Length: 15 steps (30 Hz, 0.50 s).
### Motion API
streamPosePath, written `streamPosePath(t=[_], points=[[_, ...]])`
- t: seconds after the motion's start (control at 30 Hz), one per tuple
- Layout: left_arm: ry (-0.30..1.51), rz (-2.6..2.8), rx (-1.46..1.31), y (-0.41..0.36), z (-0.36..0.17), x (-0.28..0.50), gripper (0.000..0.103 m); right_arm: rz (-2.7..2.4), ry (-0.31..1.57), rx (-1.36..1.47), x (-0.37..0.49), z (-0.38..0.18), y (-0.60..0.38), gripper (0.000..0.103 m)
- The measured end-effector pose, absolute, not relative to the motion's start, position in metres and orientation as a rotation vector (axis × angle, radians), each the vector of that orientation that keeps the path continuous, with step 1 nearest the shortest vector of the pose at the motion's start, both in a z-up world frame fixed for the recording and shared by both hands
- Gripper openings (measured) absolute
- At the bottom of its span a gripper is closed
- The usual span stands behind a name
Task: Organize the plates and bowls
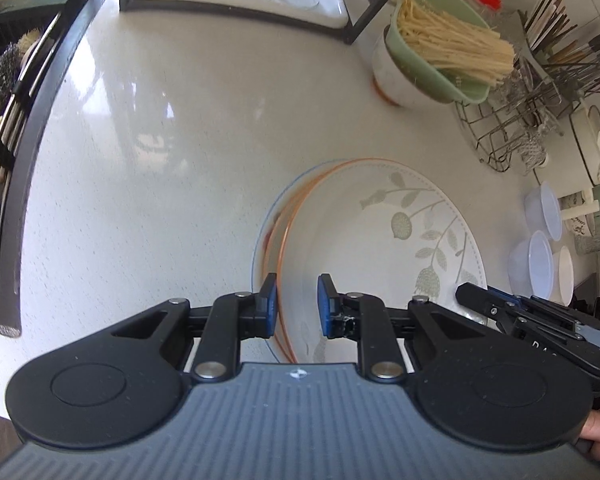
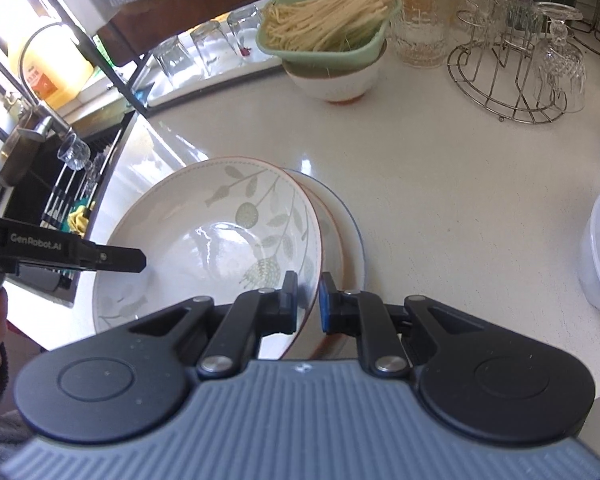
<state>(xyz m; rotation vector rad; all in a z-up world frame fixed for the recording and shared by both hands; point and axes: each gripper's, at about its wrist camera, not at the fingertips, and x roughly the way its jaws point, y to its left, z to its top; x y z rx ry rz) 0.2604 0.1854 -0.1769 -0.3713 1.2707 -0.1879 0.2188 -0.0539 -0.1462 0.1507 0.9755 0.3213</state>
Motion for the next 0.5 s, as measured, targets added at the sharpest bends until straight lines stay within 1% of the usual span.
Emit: streamPosePath(t=[0.27, 0.5], points=[[1.269, -0.152, -0.286, 0.165, -0.184, 0.262, 0.023, 0.327, 0.991, 0.173, 0.222, -0.158, -0.062, 0.014], [1.281, -0.131, -0.204, 0.149, -0.187, 0.27, 0.023, 0.324, 0.959, 0.141, 0.223, -0.164, -0.061, 0.014]])
